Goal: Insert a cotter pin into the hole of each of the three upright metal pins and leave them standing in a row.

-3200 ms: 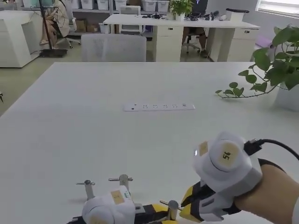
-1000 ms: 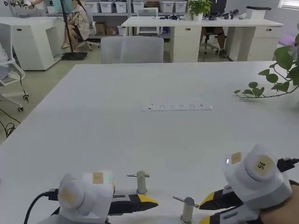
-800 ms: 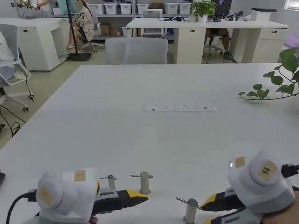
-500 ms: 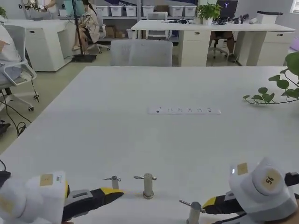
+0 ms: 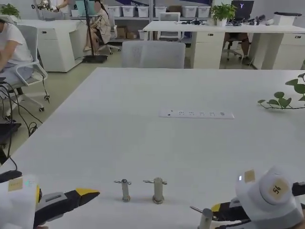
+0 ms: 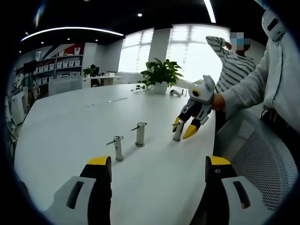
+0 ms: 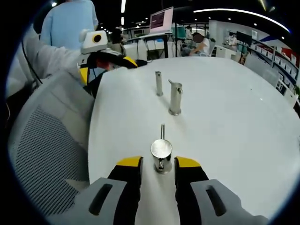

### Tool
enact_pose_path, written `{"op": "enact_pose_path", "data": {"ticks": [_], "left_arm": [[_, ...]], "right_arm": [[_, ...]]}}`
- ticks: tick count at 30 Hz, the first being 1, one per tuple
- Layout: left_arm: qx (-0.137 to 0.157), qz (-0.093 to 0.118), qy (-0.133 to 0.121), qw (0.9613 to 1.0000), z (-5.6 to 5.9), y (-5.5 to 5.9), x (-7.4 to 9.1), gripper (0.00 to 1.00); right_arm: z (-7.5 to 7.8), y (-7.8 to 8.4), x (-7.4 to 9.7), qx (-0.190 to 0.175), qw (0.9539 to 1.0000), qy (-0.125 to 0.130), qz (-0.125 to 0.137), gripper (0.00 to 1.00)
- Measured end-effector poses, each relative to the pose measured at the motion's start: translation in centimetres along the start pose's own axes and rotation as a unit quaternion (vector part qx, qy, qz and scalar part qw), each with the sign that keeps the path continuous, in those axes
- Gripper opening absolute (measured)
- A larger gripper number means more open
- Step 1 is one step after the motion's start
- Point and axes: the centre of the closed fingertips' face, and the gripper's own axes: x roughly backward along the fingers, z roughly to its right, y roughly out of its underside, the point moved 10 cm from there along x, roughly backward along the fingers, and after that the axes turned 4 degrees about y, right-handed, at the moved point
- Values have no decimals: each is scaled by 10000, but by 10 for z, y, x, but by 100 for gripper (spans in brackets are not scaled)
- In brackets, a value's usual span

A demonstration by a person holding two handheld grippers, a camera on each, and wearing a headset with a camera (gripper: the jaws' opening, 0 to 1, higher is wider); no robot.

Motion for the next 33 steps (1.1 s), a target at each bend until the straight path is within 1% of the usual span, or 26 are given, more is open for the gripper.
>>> {"op": "enact_pose_path", "data": {"ticks": [5, 7, 9, 12, 17, 19, 22, 24, 28, 33], "left_arm": [[25, -2, -56, 10000, 1, 2, 3, 81], [31, -24, -57, 10000, 2, 3, 3, 81], [50, -19, -58, 10000, 2, 4, 3, 81], [72, -6, -62, 10000, 1, 5, 2, 82], [99, 4, -65, 9999, 0, 6, 2, 82], [113, 12, -65, 9999, -1, 6, 3, 82], [110, 5, -80, 9999, -2, 6, 3, 81], [118, 13, -85, 9999, -2, 6, 4, 81], [139, 12, -108, 9998, -3, 6, 6, 81], [159, -7, -119, 9998, -5, 6, 7, 80]], "right_arm": [[1, 1, -3, 58, 9999, -9, 86, 20], [3, 2, -3, 163, 9998, 35, 99, 16], [4, 2, -3, 110, 9998, -22, 134, 16], [5, 2, -4, 291, 9994, -55, 164, 15], [9, 1, -4, 402, 9989, -146, 186, 14], [12, 0, -4, 551, 9981, -214, 173, 14], [19, -3, -5, 813, 9963, -256, 127, 14], [23, -6, -5, 868, 9957, -276, 142, 14], [37, -16, -6, 957, 9945, -372, 225, 14], [51, -26, -11, 1101, 9926, -466, 206, 14]]}}
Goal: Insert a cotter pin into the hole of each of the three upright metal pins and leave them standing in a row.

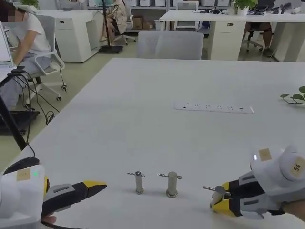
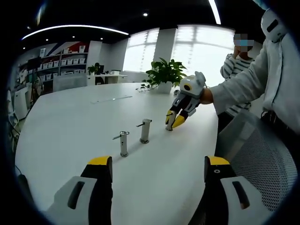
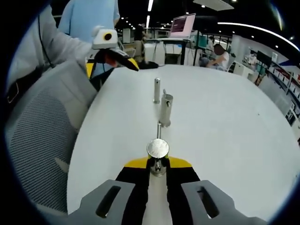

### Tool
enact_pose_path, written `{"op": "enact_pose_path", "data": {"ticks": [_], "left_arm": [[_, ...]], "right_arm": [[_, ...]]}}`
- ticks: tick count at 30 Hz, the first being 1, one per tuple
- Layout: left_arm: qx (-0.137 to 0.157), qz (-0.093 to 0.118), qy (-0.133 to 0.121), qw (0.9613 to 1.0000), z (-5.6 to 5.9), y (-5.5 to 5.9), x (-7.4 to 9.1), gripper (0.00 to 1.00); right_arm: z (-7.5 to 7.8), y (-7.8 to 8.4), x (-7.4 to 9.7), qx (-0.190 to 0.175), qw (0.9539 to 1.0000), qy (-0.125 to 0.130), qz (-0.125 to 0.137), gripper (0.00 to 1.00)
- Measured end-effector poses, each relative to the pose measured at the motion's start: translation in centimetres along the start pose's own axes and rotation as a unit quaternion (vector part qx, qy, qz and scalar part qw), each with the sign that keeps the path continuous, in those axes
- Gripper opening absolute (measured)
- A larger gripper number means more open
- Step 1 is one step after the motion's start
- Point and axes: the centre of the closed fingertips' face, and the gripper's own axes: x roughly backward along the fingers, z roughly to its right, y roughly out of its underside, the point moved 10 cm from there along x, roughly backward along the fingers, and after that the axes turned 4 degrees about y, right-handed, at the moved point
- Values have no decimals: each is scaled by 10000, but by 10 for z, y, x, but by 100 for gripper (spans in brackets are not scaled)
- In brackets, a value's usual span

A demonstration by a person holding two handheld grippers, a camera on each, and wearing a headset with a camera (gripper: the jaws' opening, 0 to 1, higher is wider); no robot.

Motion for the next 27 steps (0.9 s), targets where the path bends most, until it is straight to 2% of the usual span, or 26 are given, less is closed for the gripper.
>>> {"op": "enact_pose_path", "data": {"ticks": [10, 17, 20, 24, 27], "left_arm": [[22, -9, -37, 10000, -5, 0, 3, 80], [41, -56, -28, 10000, -6, 2, 2, 79], [43, -65, -27, 10000, -6, 2, 3, 79], [49, -74, -28, 10000, -6, 2, 3, 79], [52, -71, -30, 10000, -5, 3, 4, 79]], "right_arm": [[19, 0, -10, 41, 9999, -155, -49, 14], [22, 3, -16, 61, 9997, -211, -79, 14], [24, 3, -17, 48, 9997, -251, -16, 14], [24, 2, -18, 57, 9993, -378, 18, 14], [25, 3, -18, -83, 9989, -460, 68, 15]]}}
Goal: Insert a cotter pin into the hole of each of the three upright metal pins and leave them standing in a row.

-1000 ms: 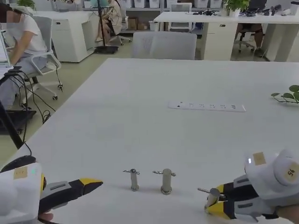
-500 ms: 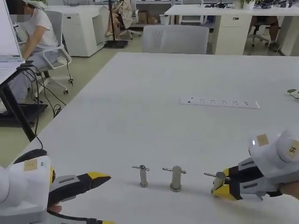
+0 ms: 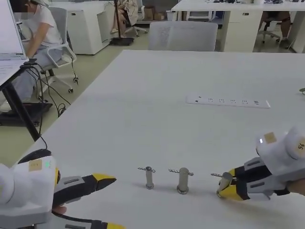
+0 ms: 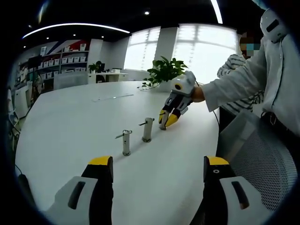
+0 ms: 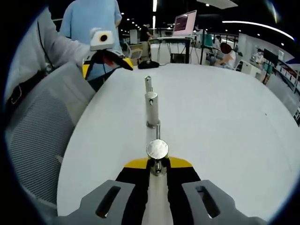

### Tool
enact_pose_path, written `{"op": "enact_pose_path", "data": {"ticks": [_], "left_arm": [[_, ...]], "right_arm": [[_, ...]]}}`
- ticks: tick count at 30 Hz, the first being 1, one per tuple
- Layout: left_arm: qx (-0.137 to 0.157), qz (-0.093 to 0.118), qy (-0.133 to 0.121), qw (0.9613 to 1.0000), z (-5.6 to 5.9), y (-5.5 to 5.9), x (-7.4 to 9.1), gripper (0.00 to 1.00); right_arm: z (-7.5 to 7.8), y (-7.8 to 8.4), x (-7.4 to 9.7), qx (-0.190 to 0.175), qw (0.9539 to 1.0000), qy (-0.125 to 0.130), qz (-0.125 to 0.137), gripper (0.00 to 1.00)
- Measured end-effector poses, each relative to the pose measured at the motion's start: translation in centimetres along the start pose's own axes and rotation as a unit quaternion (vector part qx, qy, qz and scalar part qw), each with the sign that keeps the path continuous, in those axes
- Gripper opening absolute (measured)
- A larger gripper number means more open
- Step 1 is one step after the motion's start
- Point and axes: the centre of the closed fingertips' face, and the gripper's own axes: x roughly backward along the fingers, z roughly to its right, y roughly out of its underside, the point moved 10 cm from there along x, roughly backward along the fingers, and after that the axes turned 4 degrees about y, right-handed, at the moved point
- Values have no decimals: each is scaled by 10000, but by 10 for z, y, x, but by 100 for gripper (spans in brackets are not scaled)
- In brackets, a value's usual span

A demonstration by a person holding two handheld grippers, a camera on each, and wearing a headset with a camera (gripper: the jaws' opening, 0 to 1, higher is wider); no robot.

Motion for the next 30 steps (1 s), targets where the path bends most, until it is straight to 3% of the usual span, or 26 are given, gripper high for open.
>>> {"op": "enact_pose_path", "data": {"ticks": [3, 6, 14, 18, 19, 30], "left_arm": [[3, 5, 3, 10000, 0, 0, 1, 79], [-1, -3, 6, 10000, 1, 0, 1, 79], [-45, 61, -8, 10000, 2, -5, 0, 78], [-78, 110, -32, 9999, 3, -8, -1, 78], [-84, 117, -38, 9999, 3, -8, -1, 78], [-99, 240, -114, 9996, 7, -13, -1, 77]], "right_arm": [[-3, -1, 0, 27, 10000, 3, -3, 15], [-6, -2, 2, -167, 9998, 7, 83, 17], [-15, -1, 12, -547, 9981, 226, 191, 35], [-19, 3, 20, -886, 9940, 576, 294, 45], [-21, 4, 21, -992, 9920, 663, 420, 47], [-46, 13, 36, -1349, 9848, 921, 582, 55]]}}
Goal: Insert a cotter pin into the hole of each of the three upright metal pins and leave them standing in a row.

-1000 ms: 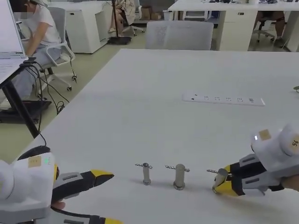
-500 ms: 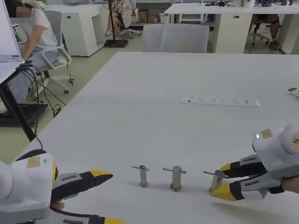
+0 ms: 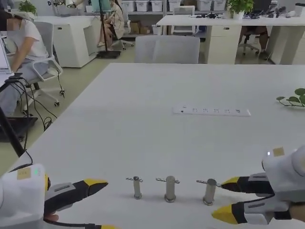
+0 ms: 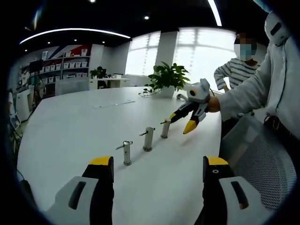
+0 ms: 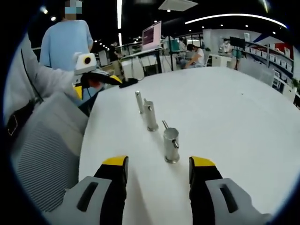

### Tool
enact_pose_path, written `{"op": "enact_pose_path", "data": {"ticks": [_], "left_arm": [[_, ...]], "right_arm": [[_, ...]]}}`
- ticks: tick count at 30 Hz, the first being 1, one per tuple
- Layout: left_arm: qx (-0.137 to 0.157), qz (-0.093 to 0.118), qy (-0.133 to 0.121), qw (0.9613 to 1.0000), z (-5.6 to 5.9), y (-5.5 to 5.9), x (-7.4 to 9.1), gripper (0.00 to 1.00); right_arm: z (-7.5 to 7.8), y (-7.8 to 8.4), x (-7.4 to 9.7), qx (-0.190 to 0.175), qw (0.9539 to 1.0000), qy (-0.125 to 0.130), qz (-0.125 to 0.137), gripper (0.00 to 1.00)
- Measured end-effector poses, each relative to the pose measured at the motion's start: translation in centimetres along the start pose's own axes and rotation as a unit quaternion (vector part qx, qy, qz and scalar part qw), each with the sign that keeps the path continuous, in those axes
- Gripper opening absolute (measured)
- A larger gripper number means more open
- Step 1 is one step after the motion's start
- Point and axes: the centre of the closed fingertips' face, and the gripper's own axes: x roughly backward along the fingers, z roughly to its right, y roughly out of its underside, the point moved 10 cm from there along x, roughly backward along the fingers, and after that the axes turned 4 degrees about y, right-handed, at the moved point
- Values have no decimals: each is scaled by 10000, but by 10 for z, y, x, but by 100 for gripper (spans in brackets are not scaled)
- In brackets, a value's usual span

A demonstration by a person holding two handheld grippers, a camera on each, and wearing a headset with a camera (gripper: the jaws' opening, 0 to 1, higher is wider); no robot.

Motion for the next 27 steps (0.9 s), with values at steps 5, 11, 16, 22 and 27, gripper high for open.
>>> {"op": "enact_pose_path", "data": {"ticks": [5, 11, 16, 22, 27], "left_arm": [[41, 89, -36, 9999, 2, -3, 2, 78], [87, 120, -122, 9998, 1, -4, 6, 78], [131, 133, -193, 9996, 2, -5, 9, 78], [143, 88, -277, 9995, 5, -6, 12, 78], [199, 86, -396, 9990, 8, -6, 15, 78]], "right_arm": [[-8, 1, 13, -324, 9992, 222, 78, 62], [-15, 3, 35, -458, 9977, 480, 160, 64], [-21, 6, 50, -386, 9972, 623, 147, 64], [-34, 5, 63, -322, 9967, 730, 133, 65], [-47, 3, 71, -421, 9958, 795, 186, 67]]}}
